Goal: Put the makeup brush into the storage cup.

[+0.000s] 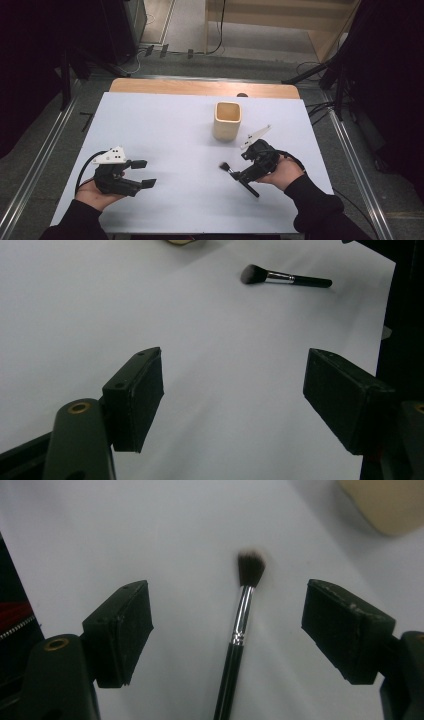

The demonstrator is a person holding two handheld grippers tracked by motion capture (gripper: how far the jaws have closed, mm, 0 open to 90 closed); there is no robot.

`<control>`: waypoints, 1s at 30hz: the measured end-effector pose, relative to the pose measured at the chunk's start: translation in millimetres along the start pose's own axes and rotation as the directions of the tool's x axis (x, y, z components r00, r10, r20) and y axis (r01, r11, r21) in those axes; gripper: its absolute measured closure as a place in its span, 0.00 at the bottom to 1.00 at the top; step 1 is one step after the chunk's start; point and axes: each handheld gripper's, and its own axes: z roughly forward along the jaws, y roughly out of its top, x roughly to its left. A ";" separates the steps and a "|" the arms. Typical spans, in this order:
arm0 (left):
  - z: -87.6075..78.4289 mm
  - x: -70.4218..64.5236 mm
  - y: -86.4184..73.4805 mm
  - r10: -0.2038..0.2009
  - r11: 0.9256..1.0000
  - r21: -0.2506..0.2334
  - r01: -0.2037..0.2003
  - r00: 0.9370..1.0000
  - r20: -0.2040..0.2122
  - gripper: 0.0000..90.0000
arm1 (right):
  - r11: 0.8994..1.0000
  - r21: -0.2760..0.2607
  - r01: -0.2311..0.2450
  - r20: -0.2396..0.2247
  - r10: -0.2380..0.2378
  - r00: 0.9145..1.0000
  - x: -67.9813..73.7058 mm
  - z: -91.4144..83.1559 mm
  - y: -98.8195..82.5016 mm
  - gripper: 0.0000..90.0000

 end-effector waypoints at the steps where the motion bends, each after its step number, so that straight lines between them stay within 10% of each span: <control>1: 0.1 0.0 0.0 0.000 1.000 0.003 0.000 1.000 0.000 0.28 | 1.000 0.022 -0.002 -0.004 0.002 1.000 0.3 1.0 1.2 0.24; 16: 0.7 0.0 -0.6 0.004 1.000 0.011 -0.004 1.000 -0.004 0.27 | 0.967 0.256 -0.007 0.037 -0.003 0.999 4.8 17.4 11.7 0.27; 30: 0.2 0.2 -0.8 0.002 1.000 0.008 -0.002 1.000 -0.007 0.27 | 0.965 0.262 0.003 0.061 -0.020 0.998 6.0 31.5 15.3 0.28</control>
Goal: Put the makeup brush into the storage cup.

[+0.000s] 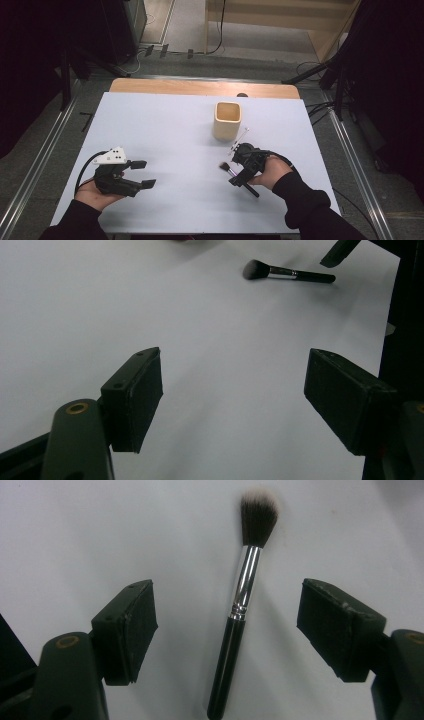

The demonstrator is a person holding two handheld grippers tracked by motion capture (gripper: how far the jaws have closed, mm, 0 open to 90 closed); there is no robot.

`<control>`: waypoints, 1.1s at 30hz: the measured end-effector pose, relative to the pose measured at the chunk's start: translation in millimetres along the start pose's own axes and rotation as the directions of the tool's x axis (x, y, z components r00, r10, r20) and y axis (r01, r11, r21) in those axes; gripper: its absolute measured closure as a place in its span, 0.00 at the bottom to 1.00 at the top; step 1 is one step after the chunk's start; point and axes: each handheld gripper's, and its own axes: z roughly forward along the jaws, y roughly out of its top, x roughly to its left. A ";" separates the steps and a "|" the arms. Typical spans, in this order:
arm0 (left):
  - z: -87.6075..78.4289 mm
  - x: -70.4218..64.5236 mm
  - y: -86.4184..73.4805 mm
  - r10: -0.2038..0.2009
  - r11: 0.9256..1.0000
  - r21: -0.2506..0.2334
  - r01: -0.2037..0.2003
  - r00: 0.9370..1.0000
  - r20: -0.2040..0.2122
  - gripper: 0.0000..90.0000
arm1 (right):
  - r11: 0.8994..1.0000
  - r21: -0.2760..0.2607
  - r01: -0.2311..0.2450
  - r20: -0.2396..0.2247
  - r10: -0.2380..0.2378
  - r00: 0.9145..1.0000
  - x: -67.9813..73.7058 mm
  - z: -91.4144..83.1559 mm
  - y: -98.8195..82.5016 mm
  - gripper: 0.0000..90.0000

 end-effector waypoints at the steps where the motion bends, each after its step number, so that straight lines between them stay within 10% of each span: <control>1: 0.0 0.1 0.0 -0.001 1.000 0.000 0.001 1.000 0.001 0.27 | 1.000 0.001 0.004 0.003 -0.004 1.000 0.2 0.9 0.1 0.29; 23: 3.3 -2.3 -0.2 0.018 1.000 0.014 -0.019 1.000 0.023 0.25 | 0.999 0.008 -0.044 -0.008 0.044 0.999 0.4 39.5 -7.9 0.37; 33: 3.1 -1.7 -0.4 0.012 1.000 0.025 -0.012 1.000 0.001 0.26 | 0.999 0.041 -0.030 0.088 0.026 0.996 8.6 40.7 -3.3 0.47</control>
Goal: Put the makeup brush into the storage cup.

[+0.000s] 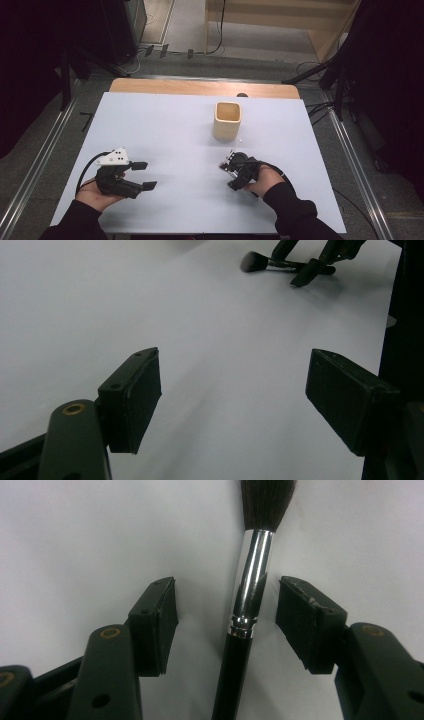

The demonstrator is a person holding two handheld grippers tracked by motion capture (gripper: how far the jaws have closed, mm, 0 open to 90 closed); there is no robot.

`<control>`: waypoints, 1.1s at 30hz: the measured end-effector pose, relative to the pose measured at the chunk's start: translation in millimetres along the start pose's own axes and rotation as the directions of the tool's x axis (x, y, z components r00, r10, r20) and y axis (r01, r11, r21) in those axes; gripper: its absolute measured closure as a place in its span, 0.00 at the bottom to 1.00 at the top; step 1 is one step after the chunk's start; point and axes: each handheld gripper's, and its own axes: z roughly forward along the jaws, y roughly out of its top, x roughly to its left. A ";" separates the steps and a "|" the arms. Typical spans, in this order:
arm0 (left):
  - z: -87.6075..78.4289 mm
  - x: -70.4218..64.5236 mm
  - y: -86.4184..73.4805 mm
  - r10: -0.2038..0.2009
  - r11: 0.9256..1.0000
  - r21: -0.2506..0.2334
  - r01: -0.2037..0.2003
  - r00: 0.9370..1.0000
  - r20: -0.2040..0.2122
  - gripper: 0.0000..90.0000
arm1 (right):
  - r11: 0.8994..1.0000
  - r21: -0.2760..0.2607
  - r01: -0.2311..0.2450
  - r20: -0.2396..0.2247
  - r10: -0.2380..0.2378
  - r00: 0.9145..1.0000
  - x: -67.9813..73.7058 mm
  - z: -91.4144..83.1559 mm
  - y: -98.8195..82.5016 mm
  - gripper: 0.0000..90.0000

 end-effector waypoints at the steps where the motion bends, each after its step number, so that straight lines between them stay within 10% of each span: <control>1: -0.1 0.1 0.1 -0.001 1.000 -0.001 0.001 1.000 -0.001 0.26 | 1.000 0.002 0.003 0.003 -0.003 1.000 0.2 0.3 0.7 0.48; 10: 1.3 -0.9 -0.2 0.000 1.000 0.013 0.000 1.000 0.013 0.26 | 1.000 0.028 0.013 0.000 -0.013 1.000 -0.6 -0.4 3.7 0.51; 21: 1.2 1.6 -1.3 -0.019 1.000 0.022 0.019 1.000 0.004 0.26 | 0.999 0.045 0.002 0.002 -0.002 1.000 -2.9 -3.2 5.0 0.77; 33: 1.1 2.1 -0.5 -0.031 0.999 0.021 0.031 0.999 0.015 0.26 | 0.994 0.060 -0.094 -0.027 0.096 0.995 -10.0 -3.1 7.3 0.88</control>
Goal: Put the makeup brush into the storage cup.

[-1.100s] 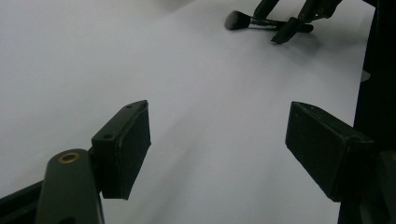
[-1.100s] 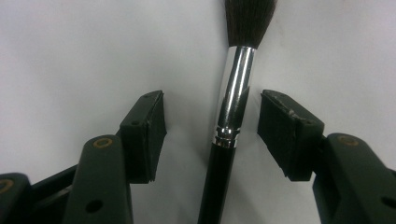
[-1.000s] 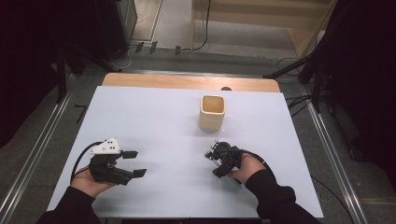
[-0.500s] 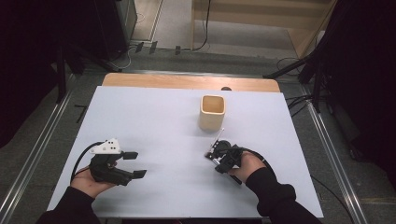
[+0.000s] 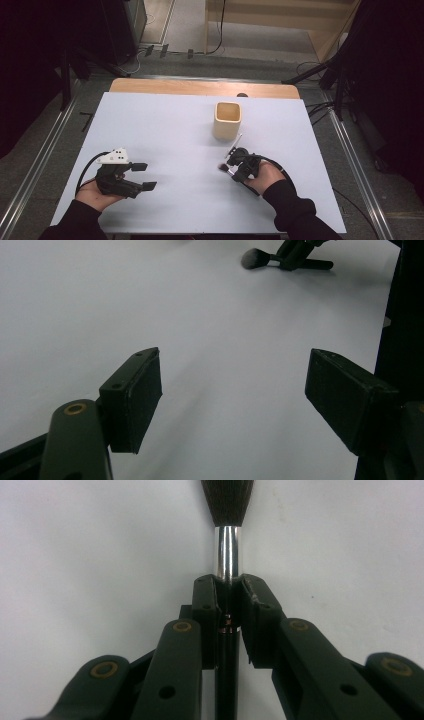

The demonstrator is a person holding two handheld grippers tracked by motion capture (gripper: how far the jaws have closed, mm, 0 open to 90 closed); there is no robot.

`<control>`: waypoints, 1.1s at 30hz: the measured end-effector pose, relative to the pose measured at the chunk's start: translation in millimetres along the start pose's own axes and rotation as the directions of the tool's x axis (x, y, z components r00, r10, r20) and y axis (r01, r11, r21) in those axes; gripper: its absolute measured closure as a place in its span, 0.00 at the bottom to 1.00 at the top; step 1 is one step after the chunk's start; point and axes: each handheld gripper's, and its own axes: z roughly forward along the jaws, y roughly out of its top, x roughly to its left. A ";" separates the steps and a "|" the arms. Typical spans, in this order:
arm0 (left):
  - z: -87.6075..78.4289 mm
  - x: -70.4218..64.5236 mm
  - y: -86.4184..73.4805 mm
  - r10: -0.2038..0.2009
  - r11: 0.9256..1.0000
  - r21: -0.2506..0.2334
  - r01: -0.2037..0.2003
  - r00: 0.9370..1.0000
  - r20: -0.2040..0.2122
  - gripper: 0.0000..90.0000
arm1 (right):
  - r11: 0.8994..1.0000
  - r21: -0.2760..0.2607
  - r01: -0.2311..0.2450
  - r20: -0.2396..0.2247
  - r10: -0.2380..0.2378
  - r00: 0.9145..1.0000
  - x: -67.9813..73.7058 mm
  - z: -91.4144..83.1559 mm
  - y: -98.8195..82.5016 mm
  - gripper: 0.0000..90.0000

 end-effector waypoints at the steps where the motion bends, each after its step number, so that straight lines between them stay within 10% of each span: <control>1: 0.1 0.1 0.1 -0.002 1.000 0.001 0.002 1.000 0.001 0.26 | 1.000 0.002 -0.003 -0.008 0.003 1.000 -1.2 -0.3 0.0 0.88; 19: -0.8 6.3 -0.3 -0.064 0.998 0.005 0.065 0.998 -0.005 0.26 | 0.984 -0.114 -0.139 -0.189 0.116 0.975 -29.8 -21.5 -7.6 0.88; 29: -0.1 10.0 -0.8 -0.110 0.994 0.006 0.110 0.994 0.029 0.26 | 0.942 -0.261 -0.209 -0.350 0.110 0.930 -38.4 -29.2 -23.6 0.88; 33: -1.4 10.6 1.0 -0.116 0.993 -0.024 0.118 0.991 0.061 0.26 | 0.898 -0.353 -0.263 -0.397 0.110 0.911 -43.5 -30.5 -30.7 0.88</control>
